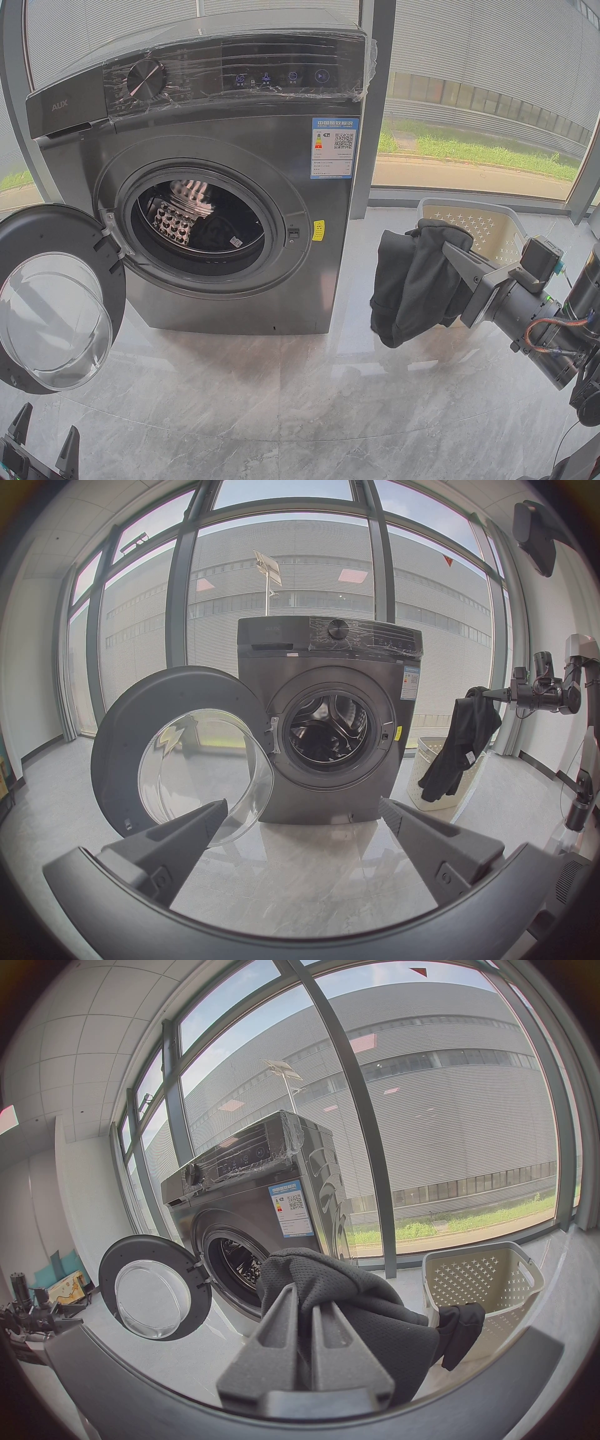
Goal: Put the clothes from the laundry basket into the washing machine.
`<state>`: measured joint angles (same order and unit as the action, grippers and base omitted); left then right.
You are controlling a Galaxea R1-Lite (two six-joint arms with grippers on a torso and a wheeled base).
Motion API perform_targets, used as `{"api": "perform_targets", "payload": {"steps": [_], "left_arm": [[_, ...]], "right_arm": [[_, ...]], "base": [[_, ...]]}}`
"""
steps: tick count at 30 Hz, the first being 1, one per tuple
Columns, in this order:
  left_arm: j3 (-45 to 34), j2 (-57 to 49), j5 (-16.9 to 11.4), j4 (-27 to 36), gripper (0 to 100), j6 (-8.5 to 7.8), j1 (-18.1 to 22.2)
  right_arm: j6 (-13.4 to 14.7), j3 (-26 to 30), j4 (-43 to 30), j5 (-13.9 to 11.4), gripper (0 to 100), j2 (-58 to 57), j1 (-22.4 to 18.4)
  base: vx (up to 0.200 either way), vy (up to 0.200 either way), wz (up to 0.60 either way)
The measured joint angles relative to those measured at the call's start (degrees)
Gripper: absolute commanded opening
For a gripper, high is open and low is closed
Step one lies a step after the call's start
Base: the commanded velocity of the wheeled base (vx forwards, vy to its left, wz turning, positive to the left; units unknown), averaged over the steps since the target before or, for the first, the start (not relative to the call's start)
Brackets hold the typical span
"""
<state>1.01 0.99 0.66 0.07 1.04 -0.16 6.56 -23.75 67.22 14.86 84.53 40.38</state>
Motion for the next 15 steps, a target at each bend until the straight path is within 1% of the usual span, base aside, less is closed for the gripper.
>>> {"api": "perform_targets", "payload": {"steps": [2, 15], "left_arm": [[0.0, 0.0, 0.0, 0.0, 100, 0.0, 0.0], [0.0, 0.0, -0.1, 0.0, 100, 0.0, 0.0]], "right_arm": [[0.0, 0.0, 0.0, 0.0, 0, 0.0, 0.0], [0.0, 0.2, 0.0, 0.0, 0, 0.1, 0.0]], "base": [[0.0, 0.0, 0.0], [0.0, 0.2, 0.0]]}}
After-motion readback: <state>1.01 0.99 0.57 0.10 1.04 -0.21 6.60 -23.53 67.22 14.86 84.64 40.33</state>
